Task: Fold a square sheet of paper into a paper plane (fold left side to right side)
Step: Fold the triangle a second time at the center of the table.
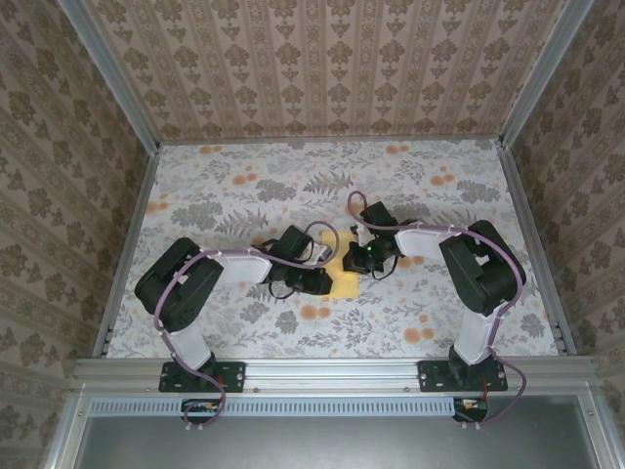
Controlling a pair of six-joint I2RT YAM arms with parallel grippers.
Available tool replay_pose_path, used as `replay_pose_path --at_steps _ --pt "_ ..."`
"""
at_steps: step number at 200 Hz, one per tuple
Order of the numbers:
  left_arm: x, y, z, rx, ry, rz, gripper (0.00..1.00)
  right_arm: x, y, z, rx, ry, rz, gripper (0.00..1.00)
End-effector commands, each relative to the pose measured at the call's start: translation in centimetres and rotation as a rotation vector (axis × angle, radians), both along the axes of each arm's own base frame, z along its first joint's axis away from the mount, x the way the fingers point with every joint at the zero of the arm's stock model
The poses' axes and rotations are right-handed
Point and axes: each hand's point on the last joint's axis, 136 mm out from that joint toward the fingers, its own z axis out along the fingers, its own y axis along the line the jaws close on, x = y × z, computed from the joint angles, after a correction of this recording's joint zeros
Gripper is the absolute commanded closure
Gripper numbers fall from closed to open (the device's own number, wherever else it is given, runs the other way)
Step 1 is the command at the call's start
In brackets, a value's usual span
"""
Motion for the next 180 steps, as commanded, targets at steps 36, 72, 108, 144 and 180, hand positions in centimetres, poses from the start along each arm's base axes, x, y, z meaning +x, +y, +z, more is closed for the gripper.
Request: replay_pose_path --at_steps 36,72,108,144,180 --pt "-1.5 2.7 -1.3 0.081 0.066 0.043 0.86 -2.3 -2.7 -3.4 -0.143 0.113 -0.012 1.00" --pt "-1.7 3.0 -1.2 0.088 0.062 0.036 0.86 -2.2 -2.7 -3.4 -0.145 0.115 -0.008 1.00" --pt "-2.2 3.1 -0.7 0.085 0.044 0.011 0.86 -2.1 -2.7 -3.4 -0.147 0.114 -0.008 1.00" --pt "-2.8 3.8 -0.7 0.109 0.038 0.003 0.86 -2.1 -2.6 -3.4 -0.147 0.114 -0.006 1.00" --pt "-2.3 4.0 0.1 0.093 0.020 0.028 0.87 -1.9 -2.3 -3.0 -0.125 0.100 -0.008 1.00"
